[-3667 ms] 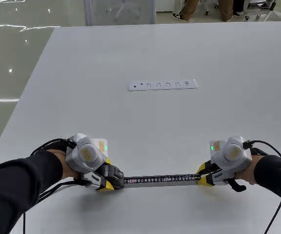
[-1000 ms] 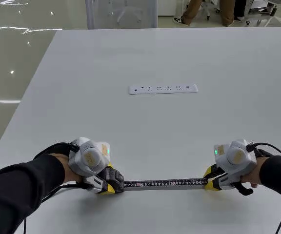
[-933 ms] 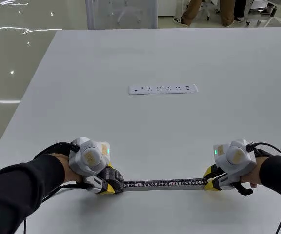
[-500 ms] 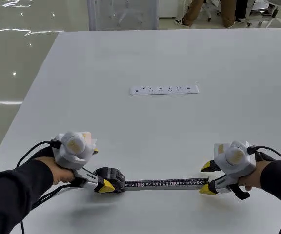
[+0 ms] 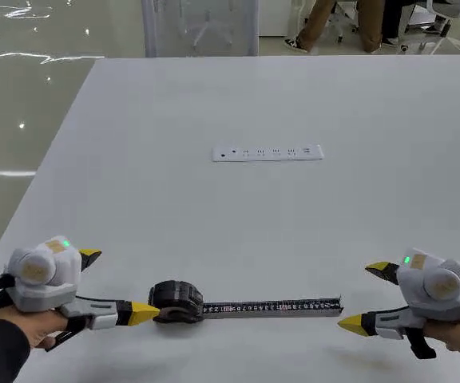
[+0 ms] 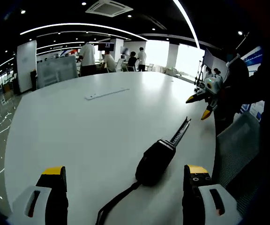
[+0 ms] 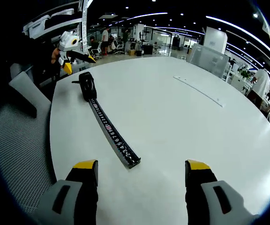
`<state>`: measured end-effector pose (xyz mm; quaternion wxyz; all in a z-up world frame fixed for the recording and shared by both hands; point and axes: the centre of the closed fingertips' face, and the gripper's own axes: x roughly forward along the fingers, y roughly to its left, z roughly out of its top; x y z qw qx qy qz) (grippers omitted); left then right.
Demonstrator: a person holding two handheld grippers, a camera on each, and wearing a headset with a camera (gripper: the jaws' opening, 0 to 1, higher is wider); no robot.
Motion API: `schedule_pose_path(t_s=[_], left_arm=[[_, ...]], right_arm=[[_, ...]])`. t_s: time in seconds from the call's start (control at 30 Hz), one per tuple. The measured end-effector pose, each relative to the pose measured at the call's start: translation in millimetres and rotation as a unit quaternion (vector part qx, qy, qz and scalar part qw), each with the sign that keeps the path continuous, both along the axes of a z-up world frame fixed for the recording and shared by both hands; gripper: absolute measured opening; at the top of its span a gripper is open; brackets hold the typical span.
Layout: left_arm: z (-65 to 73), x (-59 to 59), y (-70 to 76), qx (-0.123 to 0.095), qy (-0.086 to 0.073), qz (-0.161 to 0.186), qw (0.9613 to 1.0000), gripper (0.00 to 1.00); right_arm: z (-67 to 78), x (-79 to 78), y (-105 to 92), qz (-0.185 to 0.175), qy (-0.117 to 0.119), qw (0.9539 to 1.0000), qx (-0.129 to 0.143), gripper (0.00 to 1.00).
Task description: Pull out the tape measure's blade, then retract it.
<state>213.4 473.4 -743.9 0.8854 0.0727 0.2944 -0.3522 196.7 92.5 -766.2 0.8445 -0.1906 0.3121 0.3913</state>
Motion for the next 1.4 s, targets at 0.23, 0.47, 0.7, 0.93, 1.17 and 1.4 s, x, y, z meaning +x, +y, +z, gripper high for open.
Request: schedule_pose_path(t_s=[0.23,0.47,0.7,0.93,1.17,1.4], left_arm=[[-5.0,-19.8,20.2,-0.015,-0.001,0.045,0.9989,1.00],[-6.8,-35.3,28.8,-0.023,0.007,0.063,0.9977,1.00],[-8.2,-48.7,29.7,-0.028,0.005,0.060,0.9978,1.00],[-12.1,-65.2,26.2,-0.035,0.009,0.033,0.9988,1.00],[-6.3,-63.8,31.2,-0.030,0.010,0.037,0.9988,1.00],[-1.9,-67.6,29.4,-0.046,0.004,0.038,0.9982,1.00]], right_arm=[[17.9,-21.7,-19.1,-0.044,-0.020,0.9986,0.022,0.92],[16.5,-52.7,-42.2,-0.068,-0.016,0.9972,0.025,0.94],[7.8,-72.8,-54.2,-0.063,-0.006,0.9979,0.015,0.97],[6.0,-78.0,-71.4,-0.070,-0.003,0.9973,0.021,1.00],[10.9,-82.1,-76.0,-0.073,0.002,0.9971,0.022,1.00],[14.8,-85.3,-77.1,-0.078,0.001,0.9969,0.015,1.00]])
